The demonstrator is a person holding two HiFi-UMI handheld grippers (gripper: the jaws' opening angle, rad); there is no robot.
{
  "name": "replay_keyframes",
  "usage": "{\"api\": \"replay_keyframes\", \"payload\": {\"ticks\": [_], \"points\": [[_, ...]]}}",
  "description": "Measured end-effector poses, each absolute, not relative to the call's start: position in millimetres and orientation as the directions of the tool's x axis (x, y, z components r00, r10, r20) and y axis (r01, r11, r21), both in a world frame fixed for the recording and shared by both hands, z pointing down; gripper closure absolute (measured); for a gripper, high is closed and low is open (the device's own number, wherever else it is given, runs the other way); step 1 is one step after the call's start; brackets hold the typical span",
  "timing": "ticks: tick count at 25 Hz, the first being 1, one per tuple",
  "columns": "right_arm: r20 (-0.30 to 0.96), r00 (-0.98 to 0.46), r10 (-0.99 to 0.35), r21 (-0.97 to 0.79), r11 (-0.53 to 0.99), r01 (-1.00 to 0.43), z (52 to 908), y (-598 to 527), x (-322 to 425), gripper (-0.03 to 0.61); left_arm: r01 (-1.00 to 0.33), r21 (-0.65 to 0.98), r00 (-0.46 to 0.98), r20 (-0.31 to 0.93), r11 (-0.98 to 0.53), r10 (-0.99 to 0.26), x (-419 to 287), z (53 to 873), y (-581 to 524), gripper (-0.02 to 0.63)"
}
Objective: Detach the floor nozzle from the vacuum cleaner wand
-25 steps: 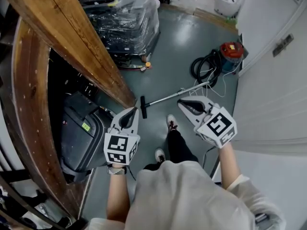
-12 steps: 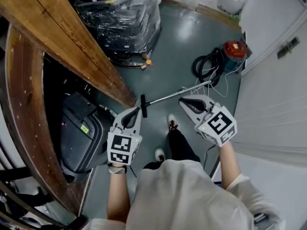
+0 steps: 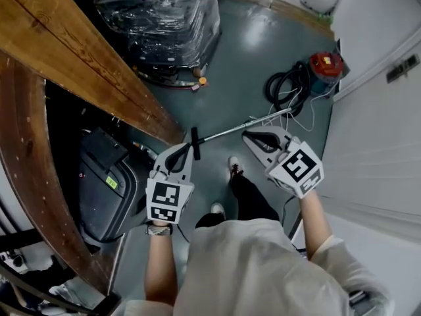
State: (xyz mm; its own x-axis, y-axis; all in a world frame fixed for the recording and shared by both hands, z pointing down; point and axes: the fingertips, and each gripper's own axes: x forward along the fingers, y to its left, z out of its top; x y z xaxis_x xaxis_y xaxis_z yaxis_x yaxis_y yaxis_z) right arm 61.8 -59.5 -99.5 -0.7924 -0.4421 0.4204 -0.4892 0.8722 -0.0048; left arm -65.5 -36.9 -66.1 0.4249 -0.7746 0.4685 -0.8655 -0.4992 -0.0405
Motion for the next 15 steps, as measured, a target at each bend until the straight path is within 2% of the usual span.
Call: {"api": "replay_keyframes", "payload": {"ticks": [15], "points": [[0.459, -0.783, -0.420, 0.001, 0.882, -0.472, -18, -136, 62, 0.551, -0.880, -0.041, 0.399, 0.478, -0.473, -0.783, -69, 16, -107, 0.617]]}}
